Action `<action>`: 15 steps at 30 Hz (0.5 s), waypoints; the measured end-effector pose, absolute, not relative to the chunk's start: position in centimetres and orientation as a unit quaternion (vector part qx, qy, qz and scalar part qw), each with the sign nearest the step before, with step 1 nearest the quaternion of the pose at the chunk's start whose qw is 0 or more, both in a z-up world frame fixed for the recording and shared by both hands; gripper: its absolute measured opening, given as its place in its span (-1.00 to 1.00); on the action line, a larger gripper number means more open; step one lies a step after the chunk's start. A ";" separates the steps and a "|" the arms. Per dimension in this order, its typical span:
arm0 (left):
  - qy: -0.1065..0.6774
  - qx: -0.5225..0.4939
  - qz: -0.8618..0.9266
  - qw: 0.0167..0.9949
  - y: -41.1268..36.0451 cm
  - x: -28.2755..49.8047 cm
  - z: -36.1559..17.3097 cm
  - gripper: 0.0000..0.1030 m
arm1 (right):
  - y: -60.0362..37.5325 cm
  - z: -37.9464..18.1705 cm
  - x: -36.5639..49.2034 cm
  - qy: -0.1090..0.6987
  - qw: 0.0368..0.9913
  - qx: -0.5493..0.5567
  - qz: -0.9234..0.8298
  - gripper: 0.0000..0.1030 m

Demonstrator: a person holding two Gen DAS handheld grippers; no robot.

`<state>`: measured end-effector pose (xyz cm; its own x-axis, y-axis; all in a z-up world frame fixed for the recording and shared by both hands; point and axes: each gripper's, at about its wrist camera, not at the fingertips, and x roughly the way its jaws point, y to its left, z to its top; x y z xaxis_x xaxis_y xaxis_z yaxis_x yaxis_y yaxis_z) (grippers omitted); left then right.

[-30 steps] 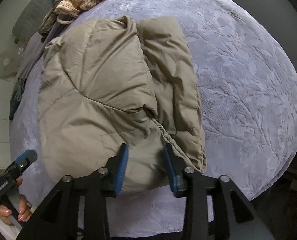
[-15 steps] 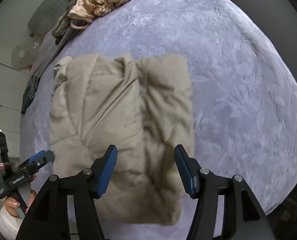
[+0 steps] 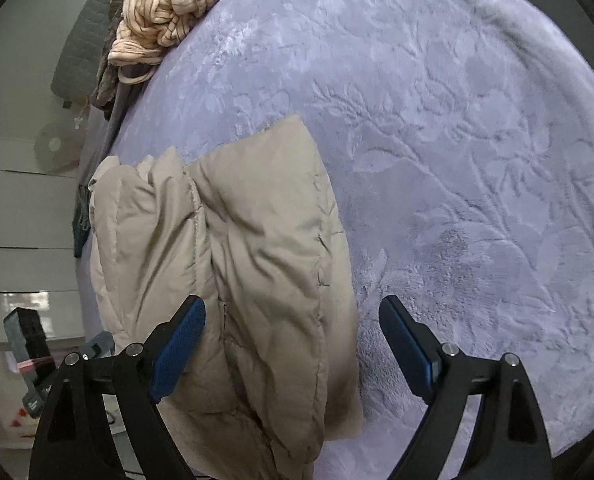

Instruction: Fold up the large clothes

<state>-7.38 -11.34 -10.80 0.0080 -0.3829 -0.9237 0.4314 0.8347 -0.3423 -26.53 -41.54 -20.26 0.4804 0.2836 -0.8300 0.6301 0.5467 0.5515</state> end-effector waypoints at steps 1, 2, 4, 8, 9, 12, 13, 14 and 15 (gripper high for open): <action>0.645 0.011 -0.287 0.708 -11.1 -7.1 -11.0 0.98 | -41.7 -20.5 -26.4 0.493 0.726 0.466 -0.114 0.79; 0.647 0.001 -0.289 0.706 -10.9 -6.6 -11.2 0.98 | -41.8 -20.7 -26.4 0.490 0.725 0.472 -0.108 0.85; 0.647 -0.014 -0.297 0.702 -10.5 -5.9 -11.6 0.98 | -42.2 -21.1 -26.2 0.477 0.725 0.488 -0.094 0.99; 0.661 -0.061 -0.316 0.678 -9.8 -4.2 -13.1 0.99 | -43.2 -22.7 -25.7 0.457 0.714 0.525 -0.071 0.99; 0.665 -0.077 -0.322 0.669 -9.5 -3.8 -13.5 0.99 | -43.5 -23.2 -25.5 0.455 0.710 0.534 -0.068 0.99; 0.674 -0.124 -0.341 0.643 -8.7 -2.6 -14.8 0.98 | -44.1 -24.7 -25.1 0.444 0.696 0.562 -0.057 0.99; 0.676 -0.141 -0.349 0.633 -8.5 -2.2 -15.1 0.98 | -44.2 -25.1 -25.0 0.440 0.691 0.572 -0.052 0.99; 0.677 -0.157 -0.356 0.624 -8.2 -1.8 -15.5 0.98 | -44.2 -25.4 -24.7 0.431 0.685 0.586 -0.035 0.99; 0.677 -0.173 -0.364 0.615 -8.0 -1.4 -15.8 0.98 | -44.1 -25.4 -24.5 0.423 0.683 0.595 -0.017 0.99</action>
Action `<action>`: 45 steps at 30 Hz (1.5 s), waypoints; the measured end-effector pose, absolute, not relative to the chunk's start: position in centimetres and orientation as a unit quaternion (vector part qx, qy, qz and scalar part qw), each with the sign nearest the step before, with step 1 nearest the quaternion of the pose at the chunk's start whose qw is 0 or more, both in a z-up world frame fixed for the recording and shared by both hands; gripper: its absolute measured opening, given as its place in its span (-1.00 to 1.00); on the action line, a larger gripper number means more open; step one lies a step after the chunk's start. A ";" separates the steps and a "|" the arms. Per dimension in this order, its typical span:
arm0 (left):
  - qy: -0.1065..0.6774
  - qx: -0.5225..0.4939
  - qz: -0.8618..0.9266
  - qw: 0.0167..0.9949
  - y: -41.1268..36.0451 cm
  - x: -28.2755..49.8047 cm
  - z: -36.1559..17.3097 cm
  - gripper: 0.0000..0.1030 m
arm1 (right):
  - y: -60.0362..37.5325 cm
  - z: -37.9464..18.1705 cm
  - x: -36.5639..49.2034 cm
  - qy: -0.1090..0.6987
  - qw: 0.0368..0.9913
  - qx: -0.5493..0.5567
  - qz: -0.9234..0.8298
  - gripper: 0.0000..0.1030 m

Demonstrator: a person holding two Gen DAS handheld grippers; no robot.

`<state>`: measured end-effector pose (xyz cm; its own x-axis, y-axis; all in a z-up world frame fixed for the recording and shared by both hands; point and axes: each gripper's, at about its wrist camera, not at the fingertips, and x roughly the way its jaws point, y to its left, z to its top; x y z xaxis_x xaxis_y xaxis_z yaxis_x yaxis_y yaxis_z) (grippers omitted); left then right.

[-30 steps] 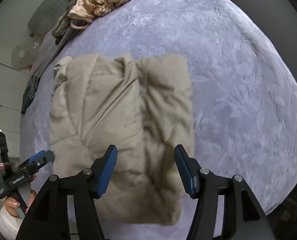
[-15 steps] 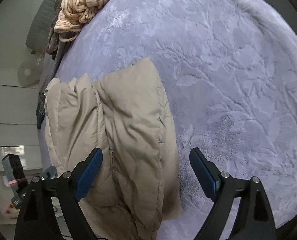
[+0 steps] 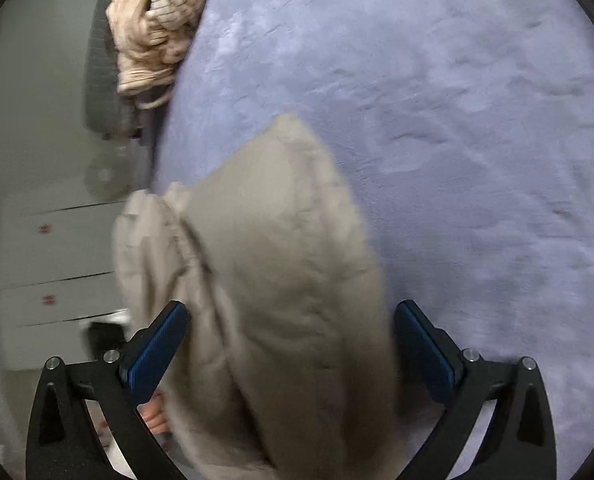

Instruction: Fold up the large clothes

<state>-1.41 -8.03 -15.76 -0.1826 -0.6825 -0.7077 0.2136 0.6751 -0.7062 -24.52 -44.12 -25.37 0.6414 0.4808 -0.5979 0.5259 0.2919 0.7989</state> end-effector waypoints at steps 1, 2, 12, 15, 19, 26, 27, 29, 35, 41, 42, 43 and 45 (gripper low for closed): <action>0.677 -0.186 -0.370 0.609 -7.9 -1.0 -16.0 0.98 | -43.9 -25.0 -23.9 0.415 0.685 0.599 0.012 0.99; 0.676 -0.193 -0.375 0.605 -7.8 -0.7 -16.3 0.98 | -43.6 -24.4 -23.5 0.417 0.690 0.591 0.031 0.99; 0.704 -0.178 -0.385 0.570 -10.0 0.4 -20.4 0.99 | -42.8 -25.3 -18.5 0.527 0.696 0.485 0.047 0.99; 0.706 -0.168 -0.387 0.569 -11.3 0.1 -20.7 0.99 | -42.4 -26.1 -17.3 0.528 0.686 0.496 0.072 0.99; 0.704 -0.147 -0.369 0.588 -12.3 -0.5 -20.5 1.00 | -41.8 -26.8 -16.2 0.533 0.678 0.498 0.085 0.99; 0.679 -0.068 -0.335 0.650 -14.4 -2.1 -18.1 1.00 | -41.8 -27.1 -17.3 0.534 0.669 0.513 0.068 0.99; 0.674 -0.059 -0.332 0.657 -14.6 -2.3 -17.8 0.97 | -41.7 -27.0 -17.3 0.535 0.667 0.515 0.065 0.99; 0.664 -0.043 -0.327 0.671 -14.9 -2.8 -17.1 0.87 | -41.3 -26.7 -17.3 0.538 0.666 0.513 0.063 0.90; 0.640 -0.009 -0.323 0.697 -16.2 -3.8 -15.0 0.67 | -40.5 -24.7 -17.5 0.535 0.678 0.501 0.061 0.08; 0.631 -0.006 -0.338 0.698 -15.1 -3.2 -13.5 0.57 | -39.6 -23.6 -17.6 0.524 0.687 0.502 0.039 -0.05; 0.630 -0.008 -0.346 0.696 -14.9 -3.1 -13.3 0.55 | -39.5 -23.6 -17.7 0.519 0.688 0.506 0.035 -0.07; 0.629 -0.008 -0.351 0.694 -15.1 -2.9 -13.3 0.53 | -39.4 -23.5 -17.9 0.514 0.689 0.510 0.031 -0.08; 0.624 -0.011 -0.367 0.690 -14.6 -2.6 -12.8 0.48 | -39.0 -22.9 -18.4 0.502 0.691 0.520 0.018 -0.11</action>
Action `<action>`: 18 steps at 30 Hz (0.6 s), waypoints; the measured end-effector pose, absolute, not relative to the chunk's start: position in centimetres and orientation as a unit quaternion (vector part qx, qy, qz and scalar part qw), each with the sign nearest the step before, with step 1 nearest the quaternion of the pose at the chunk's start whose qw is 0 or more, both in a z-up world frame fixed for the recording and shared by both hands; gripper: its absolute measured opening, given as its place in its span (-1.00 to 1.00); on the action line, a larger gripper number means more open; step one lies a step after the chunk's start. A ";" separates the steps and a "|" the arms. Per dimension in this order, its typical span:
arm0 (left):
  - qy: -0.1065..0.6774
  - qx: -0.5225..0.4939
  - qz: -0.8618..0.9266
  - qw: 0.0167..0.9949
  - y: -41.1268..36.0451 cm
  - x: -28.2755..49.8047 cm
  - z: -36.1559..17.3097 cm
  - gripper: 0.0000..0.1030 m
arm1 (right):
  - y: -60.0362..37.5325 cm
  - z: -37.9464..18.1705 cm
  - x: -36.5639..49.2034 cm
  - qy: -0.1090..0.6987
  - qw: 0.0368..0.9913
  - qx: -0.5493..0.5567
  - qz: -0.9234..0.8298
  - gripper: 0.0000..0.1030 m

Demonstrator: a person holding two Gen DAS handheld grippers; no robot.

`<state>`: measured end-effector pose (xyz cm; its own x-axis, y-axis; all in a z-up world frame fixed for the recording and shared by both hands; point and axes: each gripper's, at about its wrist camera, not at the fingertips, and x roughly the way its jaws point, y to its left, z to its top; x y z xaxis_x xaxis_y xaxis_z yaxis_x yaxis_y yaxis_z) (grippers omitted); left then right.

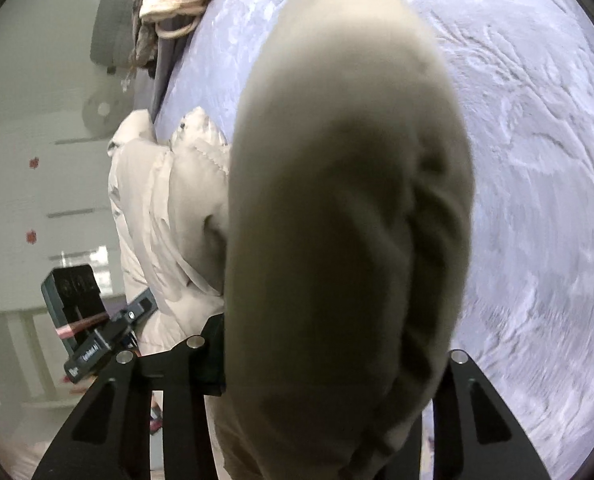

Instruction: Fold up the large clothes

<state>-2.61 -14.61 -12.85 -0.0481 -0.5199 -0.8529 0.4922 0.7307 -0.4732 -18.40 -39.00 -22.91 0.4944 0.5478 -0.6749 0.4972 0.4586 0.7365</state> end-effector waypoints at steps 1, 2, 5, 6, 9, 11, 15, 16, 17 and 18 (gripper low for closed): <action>0.622 -0.012 -0.375 0.687 -14.3 -2.4 -12.5 0.44 | -38.5 -22.5 -18.6 0.497 0.693 0.522 0.012 -0.13; 0.619 -0.013 -0.383 0.686 -13.9 -2.1 -12.2 0.44 | -38.2 -22.1 -18.6 0.493 0.695 0.523 0.007 -0.13; 0.611 -0.016 -0.396 0.686 -11.7 -1.0 -10.8 0.44 | -36.6 -20.6 -18.2 0.482 0.703 0.523 0.001 -0.17; 0.608 -0.020 -0.397 0.688 -10.9 -0.3 -10.3 0.44 | -36.1 -20.1 -18.1 0.479 0.705 0.523 0.002 -0.17; 0.595 -0.028 -0.389 0.702 -8.6 2.0 -8.8 0.44 | -33.9 -18.4 -15.9 0.470 0.714 0.519 0.015 -0.17; 0.588 -0.031 -0.379 0.714 -7.1 3.5 -8.0 0.44 | -32.6 -17.6 -13.7 0.469 0.719 0.512 0.029 -0.17; 0.571 -0.044 -0.349 0.742 -3.4 8.2 -7.0 0.44 | -30.2 -16.7 -8.4 0.470 0.728 0.495 0.061 -0.17; 0.569 -0.046 -0.341 0.747 -2.6 9.4 -7.1 0.44 | -29.6 -16.7 -6.8 0.471 0.729 0.491 0.070 -0.17; 0.567 -0.047 -0.333 0.752 -1.9 10.7 -7.3 0.44 | -29.1 -16.9 -5.2 0.472 0.730 0.488 0.077 -0.17; 0.564 -0.047 -0.325 0.758 -1.2 11.9 -7.5 0.44 | -28.6 -17.1 -3.4 0.474 0.730 0.486 0.083 -0.17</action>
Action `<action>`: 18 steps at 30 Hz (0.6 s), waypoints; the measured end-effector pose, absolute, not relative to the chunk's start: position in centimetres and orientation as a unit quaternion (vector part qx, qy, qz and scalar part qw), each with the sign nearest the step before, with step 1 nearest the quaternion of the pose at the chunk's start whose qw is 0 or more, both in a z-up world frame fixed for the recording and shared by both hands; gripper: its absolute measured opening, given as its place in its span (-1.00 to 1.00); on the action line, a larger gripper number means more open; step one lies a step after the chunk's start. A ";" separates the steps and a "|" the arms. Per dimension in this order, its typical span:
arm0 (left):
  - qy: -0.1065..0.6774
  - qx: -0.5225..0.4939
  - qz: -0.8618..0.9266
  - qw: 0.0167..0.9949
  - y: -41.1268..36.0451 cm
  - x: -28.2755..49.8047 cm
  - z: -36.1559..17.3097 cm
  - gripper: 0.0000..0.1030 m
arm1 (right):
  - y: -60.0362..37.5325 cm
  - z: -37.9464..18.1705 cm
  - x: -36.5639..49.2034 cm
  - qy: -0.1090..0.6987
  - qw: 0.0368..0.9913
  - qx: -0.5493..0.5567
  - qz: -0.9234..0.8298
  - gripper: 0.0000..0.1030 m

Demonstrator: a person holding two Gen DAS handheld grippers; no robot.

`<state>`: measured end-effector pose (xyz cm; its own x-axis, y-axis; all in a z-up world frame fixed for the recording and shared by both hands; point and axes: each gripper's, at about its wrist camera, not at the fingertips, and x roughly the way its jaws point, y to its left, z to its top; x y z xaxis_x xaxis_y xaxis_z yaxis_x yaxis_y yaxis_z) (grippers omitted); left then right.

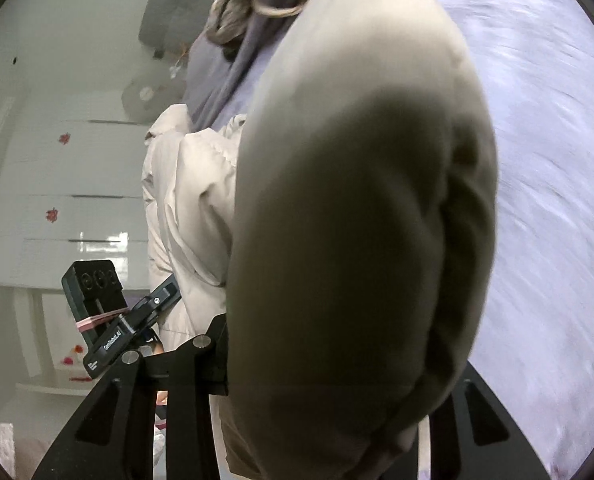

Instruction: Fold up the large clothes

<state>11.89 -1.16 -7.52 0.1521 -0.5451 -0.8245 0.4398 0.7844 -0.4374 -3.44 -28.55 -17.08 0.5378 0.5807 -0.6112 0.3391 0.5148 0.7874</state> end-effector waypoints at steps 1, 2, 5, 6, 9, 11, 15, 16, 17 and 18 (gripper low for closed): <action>0.563 -0.046 -0.319 0.761 -0.7 12.8 -7.9 0.44 | -28.1 -17.4 -1.9 0.475 0.731 0.483 0.087 -0.17; 0.561 -0.045 -0.312 0.765 -0.4 13.9 -8.5 0.44 | -27.8 -17.7 -0.7 0.475 0.731 0.482 0.090 -0.17; 0.563 -0.044 -0.288 0.773 0.6 17.4 -11.0 0.44 | -26.8 -19.1 3.3 0.478 0.732 0.477 0.094 -0.17; 0.565 -0.043 -0.282 0.774 0.8 18.3 -11.7 0.44 | -26.5 -19.7 4.3 0.480 0.733 0.473 0.093 -0.17; 0.574 -0.033 -0.267 0.773 1.1 20.1 -14.9 0.47 | -26.3 -21.4 6.2 0.490 0.735 0.461 0.080 -0.17; 0.570 -0.037 -0.264 0.778 0.6 20.1 -16.1 0.57 | -27.1 -22.5 6.5 0.498 0.740 0.447 0.066 -0.17; 0.559 -0.034 -0.259 0.787 0.1 20.2 -17.5 0.75 | -27.9 -24.4 6.9 0.500 0.738 0.449 0.054 -0.07; 0.558 -0.033 -0.257 0.788 0.2 20.1 -17.6 0.78 | -27.9 -24.8 7.0 0.501 0.737 0.450 0.054 0.01; 0.557 -0.032 -0.255 0.790 0.1 20.0 -17.7 0.79 | -28.0 -25.2 7.0 0.502 0.737 0.450 0.052 0.05; 0.557 -0.032 -0.255 0.790 0.3 20.0 -17.5 0.80 | -28.2 -25.5 7.0 0.503 0.736 0.451 0.047 0.13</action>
<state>19.98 0.31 -17.51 0.2500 -0.4378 -0.8636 0.3672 0.8682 -0.3338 7.02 -28.16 -25.51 0.4895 0.5230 -0.6978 0.3839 0.5893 0.7109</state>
